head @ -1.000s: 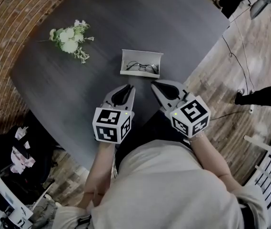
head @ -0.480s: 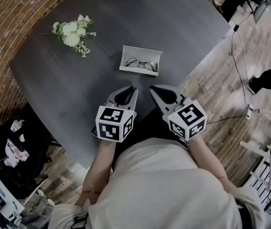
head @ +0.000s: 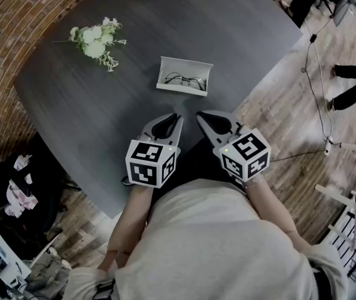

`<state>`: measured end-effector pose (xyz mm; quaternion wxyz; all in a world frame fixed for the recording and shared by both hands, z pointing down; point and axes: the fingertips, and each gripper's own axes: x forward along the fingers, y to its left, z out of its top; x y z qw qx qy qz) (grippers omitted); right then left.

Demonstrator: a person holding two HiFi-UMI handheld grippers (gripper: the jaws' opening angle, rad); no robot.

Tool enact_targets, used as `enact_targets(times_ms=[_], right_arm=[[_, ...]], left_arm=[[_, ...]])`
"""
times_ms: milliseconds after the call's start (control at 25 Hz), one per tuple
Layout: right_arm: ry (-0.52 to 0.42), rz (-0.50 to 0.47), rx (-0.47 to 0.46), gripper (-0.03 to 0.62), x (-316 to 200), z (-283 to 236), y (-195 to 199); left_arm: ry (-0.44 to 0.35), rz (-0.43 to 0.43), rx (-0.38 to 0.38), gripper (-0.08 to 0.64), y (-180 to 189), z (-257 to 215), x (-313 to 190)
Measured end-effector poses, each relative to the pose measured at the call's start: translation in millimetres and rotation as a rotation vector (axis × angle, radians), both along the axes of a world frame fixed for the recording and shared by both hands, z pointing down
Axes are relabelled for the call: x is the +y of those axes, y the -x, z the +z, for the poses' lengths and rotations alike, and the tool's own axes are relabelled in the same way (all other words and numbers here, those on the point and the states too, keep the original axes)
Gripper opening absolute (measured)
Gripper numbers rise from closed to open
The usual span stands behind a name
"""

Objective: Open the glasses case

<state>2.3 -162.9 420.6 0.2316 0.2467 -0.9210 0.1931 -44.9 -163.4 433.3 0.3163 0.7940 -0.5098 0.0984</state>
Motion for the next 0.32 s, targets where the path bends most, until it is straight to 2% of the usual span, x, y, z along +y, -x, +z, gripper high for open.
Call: enact_targets(times_ms=[320], right_arm=[[0.013,-0.002,0.0,0.005,6.8,3.5,-0.4]], left_arm=[[0.012,-0.003,-0.022,0.055,1.4,3.7,6.7]])
